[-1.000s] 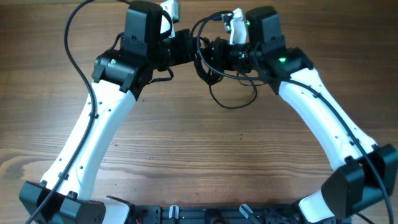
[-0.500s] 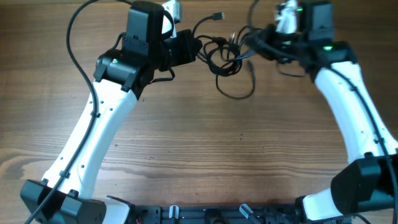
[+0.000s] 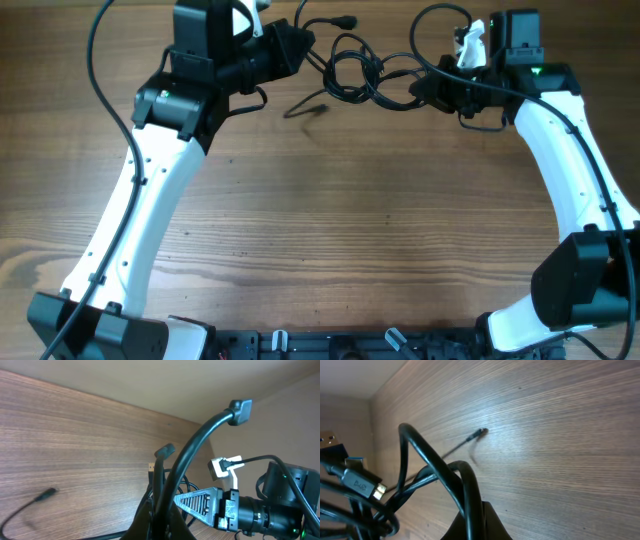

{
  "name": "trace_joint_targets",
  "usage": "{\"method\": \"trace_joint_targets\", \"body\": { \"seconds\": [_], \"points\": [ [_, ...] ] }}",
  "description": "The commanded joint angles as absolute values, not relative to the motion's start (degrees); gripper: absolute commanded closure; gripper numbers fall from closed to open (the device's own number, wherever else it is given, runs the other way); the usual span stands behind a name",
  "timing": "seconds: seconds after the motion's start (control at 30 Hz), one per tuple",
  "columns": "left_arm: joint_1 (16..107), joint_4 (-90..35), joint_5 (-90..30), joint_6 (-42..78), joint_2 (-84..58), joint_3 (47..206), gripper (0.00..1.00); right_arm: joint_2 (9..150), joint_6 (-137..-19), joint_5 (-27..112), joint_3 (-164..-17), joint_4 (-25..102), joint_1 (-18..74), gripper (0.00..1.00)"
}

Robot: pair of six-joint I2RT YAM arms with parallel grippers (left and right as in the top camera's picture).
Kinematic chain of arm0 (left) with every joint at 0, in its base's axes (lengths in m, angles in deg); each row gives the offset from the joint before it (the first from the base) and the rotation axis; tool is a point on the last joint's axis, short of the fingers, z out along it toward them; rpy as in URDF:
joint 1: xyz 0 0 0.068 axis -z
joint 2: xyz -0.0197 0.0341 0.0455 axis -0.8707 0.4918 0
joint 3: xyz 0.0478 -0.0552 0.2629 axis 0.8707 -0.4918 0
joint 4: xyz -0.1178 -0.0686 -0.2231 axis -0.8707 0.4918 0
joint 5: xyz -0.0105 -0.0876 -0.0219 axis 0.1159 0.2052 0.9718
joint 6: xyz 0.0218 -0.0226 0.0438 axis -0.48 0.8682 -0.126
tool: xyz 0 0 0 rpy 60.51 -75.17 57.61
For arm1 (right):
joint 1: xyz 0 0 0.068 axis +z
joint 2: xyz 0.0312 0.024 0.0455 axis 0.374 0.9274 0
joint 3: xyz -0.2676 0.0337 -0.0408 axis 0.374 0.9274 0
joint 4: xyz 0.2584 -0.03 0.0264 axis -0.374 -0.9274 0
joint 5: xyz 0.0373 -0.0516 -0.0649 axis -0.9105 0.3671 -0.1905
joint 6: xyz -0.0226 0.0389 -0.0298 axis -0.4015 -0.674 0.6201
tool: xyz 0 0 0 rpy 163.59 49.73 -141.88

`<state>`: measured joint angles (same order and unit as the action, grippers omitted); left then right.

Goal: Untangle cables

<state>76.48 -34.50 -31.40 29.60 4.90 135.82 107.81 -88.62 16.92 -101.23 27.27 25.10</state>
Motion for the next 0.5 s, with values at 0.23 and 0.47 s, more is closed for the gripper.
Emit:
{"method": "trace_joint_targets", "body": {
  "seconds": [0.23, 0.47],
  "points": [
    [71.6, -29.0, -37.0, 30.4, 1.6, 136.5, 0.96, 102.2, -73.0, -15.0, -102.9, 25.5, 4.2, 0.96],
    [71.6, -28.4, -38.3, 30.4, 1.7, 136.5, 0.96, 101.4, -73.1, 2.4, -102.9, 15.6, -6.9, 0.96]
  ]
}}
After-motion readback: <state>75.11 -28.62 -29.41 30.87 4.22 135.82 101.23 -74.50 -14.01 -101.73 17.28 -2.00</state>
